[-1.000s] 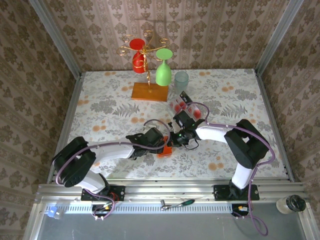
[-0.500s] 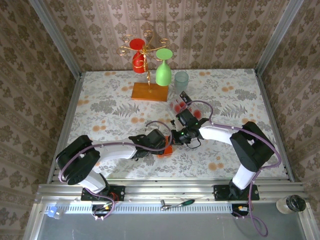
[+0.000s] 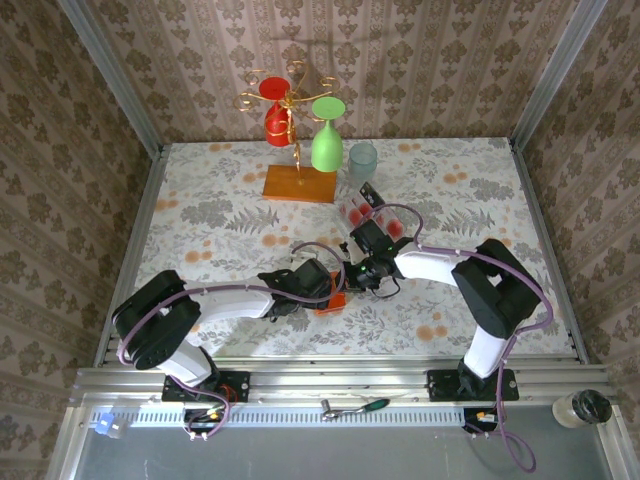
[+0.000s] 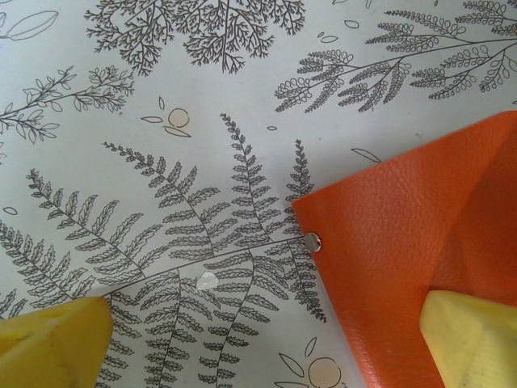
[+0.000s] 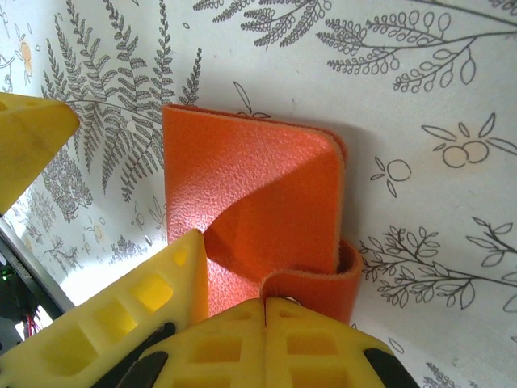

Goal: Put the credit cards into the card holder
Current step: Close the button on the card holder.

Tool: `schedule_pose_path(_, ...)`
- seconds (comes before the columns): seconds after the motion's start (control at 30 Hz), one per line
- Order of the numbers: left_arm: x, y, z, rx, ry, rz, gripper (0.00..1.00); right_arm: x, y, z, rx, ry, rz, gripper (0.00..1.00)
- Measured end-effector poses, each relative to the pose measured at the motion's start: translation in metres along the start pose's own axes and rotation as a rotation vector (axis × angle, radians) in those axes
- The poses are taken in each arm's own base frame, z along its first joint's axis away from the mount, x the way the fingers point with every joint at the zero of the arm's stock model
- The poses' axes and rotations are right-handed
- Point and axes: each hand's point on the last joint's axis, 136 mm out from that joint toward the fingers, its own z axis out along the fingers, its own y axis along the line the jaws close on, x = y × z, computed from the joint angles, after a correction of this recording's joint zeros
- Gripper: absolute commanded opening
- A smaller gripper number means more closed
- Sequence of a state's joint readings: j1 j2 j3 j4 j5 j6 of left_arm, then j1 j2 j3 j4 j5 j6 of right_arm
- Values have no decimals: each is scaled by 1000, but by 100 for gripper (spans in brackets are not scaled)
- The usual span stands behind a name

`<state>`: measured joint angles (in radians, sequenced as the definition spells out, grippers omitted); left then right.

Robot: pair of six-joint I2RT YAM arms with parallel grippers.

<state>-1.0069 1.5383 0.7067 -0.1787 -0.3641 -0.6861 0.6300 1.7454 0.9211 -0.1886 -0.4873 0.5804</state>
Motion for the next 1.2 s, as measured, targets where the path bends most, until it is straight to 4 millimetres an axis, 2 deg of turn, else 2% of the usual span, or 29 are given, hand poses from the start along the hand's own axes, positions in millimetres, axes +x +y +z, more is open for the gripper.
schedule_pose_path(0.93, 0, -2, 0, -1, -7, -5, 100, -4, -9, 2, -105, 54, 112, 0)
schedule_pose_path(1.0, 0, -2, 0, -1, -6, -7, 100, -4, -9, 1, -109, 50, 118, 5)
schedule_pose_path(1.07, 0, -2, 0, -1, -6, -7, 100, -4, -8, -1, -112, 43, 121, 18)
schedule_pose_path(1.2, 0, -2, 0, -1, -7, -7, 100, -4, -8, -15, -95, 11, 142, 32)
